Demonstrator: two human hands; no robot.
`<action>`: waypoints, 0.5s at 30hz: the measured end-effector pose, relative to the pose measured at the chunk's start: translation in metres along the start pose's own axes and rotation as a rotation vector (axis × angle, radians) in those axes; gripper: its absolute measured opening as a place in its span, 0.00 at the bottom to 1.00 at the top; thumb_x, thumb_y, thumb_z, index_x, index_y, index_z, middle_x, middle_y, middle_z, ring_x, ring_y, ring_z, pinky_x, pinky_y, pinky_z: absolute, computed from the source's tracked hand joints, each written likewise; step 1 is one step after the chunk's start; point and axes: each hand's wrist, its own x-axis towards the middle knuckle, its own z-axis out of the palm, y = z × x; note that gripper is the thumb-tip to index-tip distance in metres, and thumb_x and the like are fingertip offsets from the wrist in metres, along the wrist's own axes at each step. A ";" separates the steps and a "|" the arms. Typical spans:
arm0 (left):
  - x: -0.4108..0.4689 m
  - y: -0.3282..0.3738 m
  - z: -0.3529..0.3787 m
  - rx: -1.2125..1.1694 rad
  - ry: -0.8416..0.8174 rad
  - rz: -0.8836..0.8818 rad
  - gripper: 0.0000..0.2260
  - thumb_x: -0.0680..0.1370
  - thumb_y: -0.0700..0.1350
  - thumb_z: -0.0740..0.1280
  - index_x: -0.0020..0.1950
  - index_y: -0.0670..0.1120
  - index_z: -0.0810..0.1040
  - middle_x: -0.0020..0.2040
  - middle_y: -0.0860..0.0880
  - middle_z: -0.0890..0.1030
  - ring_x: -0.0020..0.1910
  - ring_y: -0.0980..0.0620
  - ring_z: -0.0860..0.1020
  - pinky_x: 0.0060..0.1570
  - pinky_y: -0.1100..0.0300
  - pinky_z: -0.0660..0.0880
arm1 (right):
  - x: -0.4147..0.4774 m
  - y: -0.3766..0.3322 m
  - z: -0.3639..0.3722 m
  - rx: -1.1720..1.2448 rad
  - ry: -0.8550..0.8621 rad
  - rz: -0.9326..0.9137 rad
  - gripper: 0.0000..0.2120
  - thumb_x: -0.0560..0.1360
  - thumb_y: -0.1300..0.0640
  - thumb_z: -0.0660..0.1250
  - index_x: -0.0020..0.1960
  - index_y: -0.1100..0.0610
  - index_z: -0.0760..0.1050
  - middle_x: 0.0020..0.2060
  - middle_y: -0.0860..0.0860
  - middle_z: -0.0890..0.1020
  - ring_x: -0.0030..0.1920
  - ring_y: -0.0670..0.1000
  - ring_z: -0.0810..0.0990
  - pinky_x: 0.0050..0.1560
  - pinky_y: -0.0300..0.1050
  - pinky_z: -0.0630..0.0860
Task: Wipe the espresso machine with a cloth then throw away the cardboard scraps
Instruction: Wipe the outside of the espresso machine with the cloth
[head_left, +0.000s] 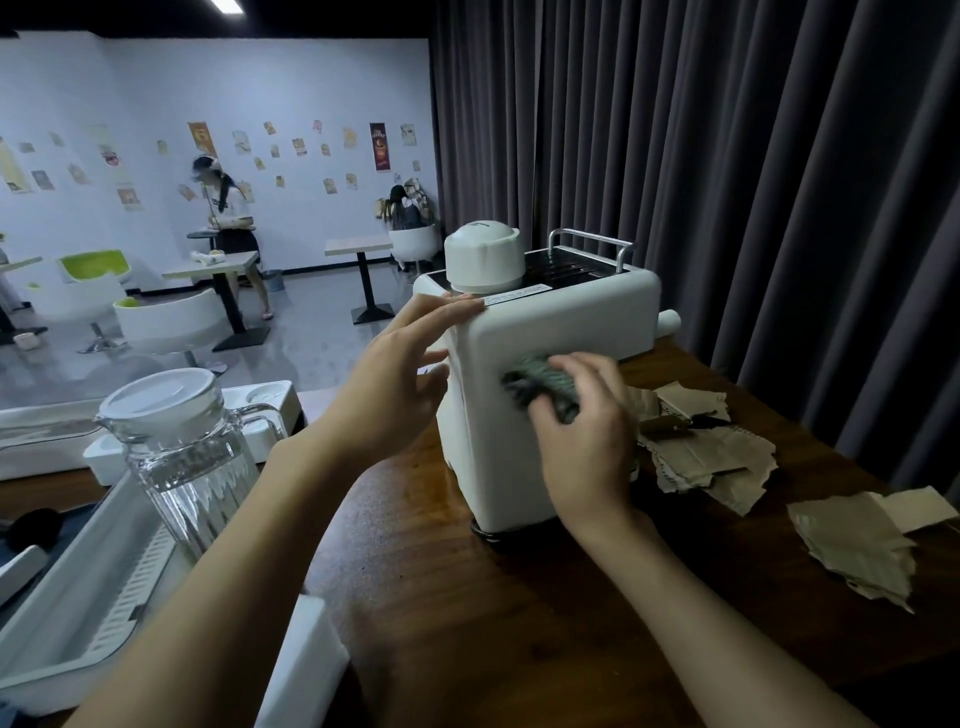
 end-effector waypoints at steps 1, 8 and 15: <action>0.000 0.000 0.000 0.001 -0.006 -0.002 0.29 0.77 0.27 0.66 0.74 0.50 0.71 0.68 0.53 0.70 0.69 0.54 0.71 0.66 0.59 0.75 | 0.008 0.002 -0.003 0.007 0.034 0.037 0.15 0.69 0.70 0.71 0.56 0.65 0.80 0.53 0.55 0.79 0.54 0.52 0.77 0.58 0.27 0.66; -0.002 -0.001 -0.001 0.008 -0.031 -0.006 0.30 0.75 0.34 0.73 0.75 0.50 0.69 0.68 0.56 0.69 0.70 0.55 0.71 0.66 0.57 0.75 | 0.003 -0.013 0.002 -0.013 0.022 0.028 0.15 0.70 0.69 0.71 0.56 0.64 0.79 0.52 0.54 0.78 0.54 0.54 0.77 0.57 0.34 0.68; -0.001 -0.002 0.000 -0.019 -0.037 -0.009 0.31 0.75 0.32 0.72 0.75 0.49 0.69 0.69 0.53 0.69 0.72 0.53 0.70 0.66 0.52 0.76 | -0.002 -0.023 0.007 -0.031 -0.136 -0.167 0.15 0.69 0.69 0.71 0.56 0.64 0.79 0.52 0.54 0.77 0.52 0.52 0.76 0.55 0.29 0.66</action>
